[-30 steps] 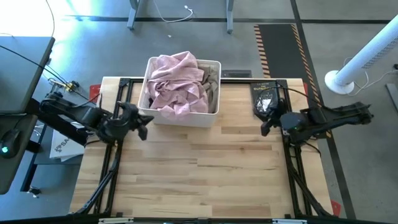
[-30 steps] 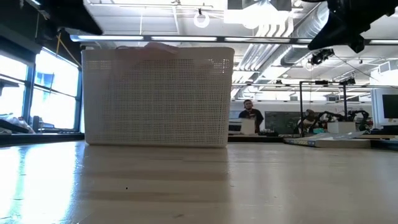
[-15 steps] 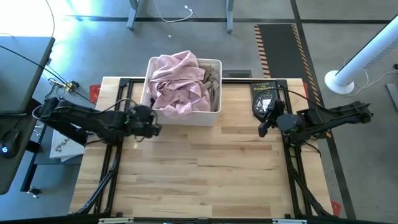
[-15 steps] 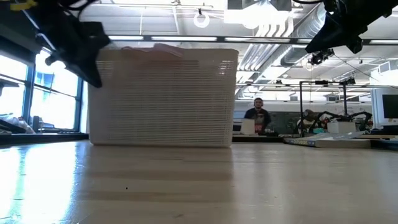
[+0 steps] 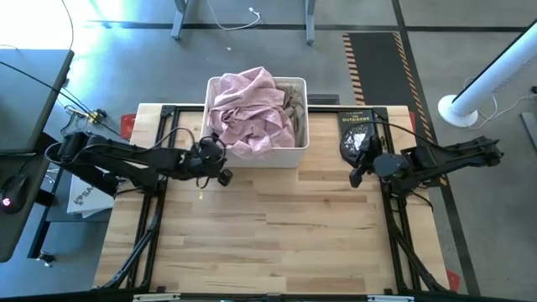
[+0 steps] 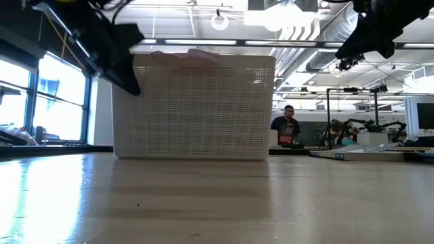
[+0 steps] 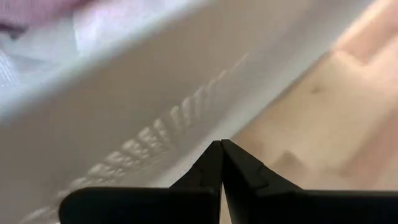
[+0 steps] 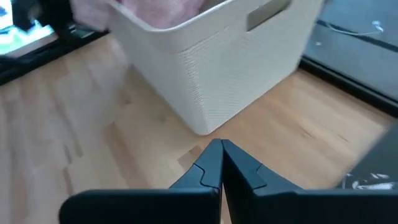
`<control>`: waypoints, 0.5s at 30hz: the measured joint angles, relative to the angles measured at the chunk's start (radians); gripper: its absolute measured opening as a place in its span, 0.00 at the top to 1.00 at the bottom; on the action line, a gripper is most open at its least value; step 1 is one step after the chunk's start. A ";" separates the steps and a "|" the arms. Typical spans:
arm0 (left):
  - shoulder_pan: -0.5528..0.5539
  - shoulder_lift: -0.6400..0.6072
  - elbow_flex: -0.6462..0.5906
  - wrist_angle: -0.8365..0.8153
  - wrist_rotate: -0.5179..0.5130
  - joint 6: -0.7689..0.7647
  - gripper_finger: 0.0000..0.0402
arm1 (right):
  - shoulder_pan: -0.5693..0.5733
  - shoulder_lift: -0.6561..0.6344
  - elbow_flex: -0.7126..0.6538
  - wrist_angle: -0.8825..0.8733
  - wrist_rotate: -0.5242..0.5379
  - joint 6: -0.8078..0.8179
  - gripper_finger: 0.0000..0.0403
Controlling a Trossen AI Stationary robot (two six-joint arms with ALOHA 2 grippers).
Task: Sort clothes
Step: Move the laundry bin to the top center of the table, then return to Home Position
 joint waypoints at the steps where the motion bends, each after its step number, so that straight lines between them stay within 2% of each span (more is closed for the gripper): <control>1: -0.016 -0.018 0.014 -0.017 0.011 -0.002 1.00 | 0.001 -0.006 0.000 0.000 -0.019 -0.014 1.00; 5: -0.116 -0.126 0.049 -0.044 0.006 0.001 1.00 | 0.042 -0.054 -0.004 0.001 -0.015 -0.052 1.00; 9: -0.176 -0.315 0.052 -0.051 -0.061 0.020 1.00 | 0.076 -0.184 -0.070 0.006 0.003 -0.032 1.00; 11: -0.202 -0.412 0.052 -0.074 -0.103 0.045 1.00 | 0.088 -0.271 -0.132 0.055 -0.043 -0.039 1.00; 15: -0.269 -0.544 0.052 -0.077 -0.123 0.168 1.00 | 0.098 -0.432 -0.275 0.277 -0.212 -0.159 1.00</control>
